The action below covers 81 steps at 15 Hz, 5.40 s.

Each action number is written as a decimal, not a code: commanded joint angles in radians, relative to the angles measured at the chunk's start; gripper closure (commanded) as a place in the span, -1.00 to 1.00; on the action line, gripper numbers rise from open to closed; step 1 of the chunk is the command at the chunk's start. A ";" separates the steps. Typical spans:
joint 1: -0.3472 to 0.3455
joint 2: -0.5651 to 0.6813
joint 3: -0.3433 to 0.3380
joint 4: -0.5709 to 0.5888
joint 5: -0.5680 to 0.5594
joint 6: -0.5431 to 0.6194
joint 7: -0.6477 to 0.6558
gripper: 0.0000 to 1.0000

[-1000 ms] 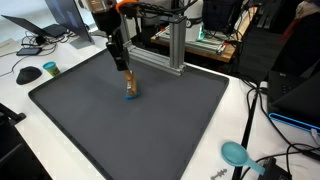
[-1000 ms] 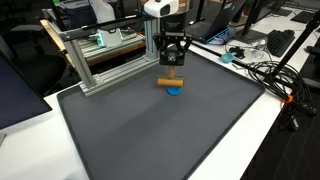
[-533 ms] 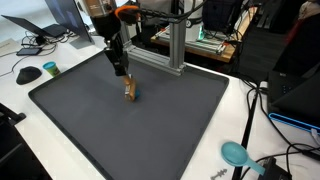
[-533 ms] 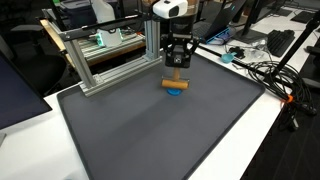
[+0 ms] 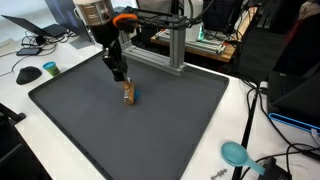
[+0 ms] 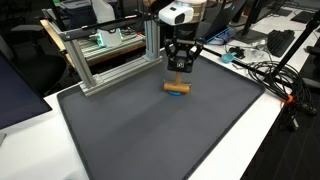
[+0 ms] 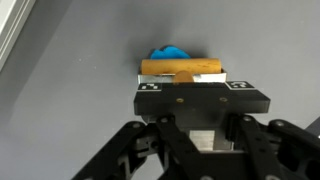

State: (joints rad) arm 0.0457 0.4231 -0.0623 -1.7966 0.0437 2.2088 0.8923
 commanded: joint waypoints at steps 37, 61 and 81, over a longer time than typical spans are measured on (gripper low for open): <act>-0.046 0.174 0.017 0.143 0.162 -0.148 -0.264 0.57; -0.050 0.184 0.017 0.160 0.182 -0.178 -0.308 0.57; -0.024 0.150 -0.025 0.102 0.129 -0.022 -0.219 0.57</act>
State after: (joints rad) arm 0.0044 0.5289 -0.0690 -1.6451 0.1894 2.0469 0.6673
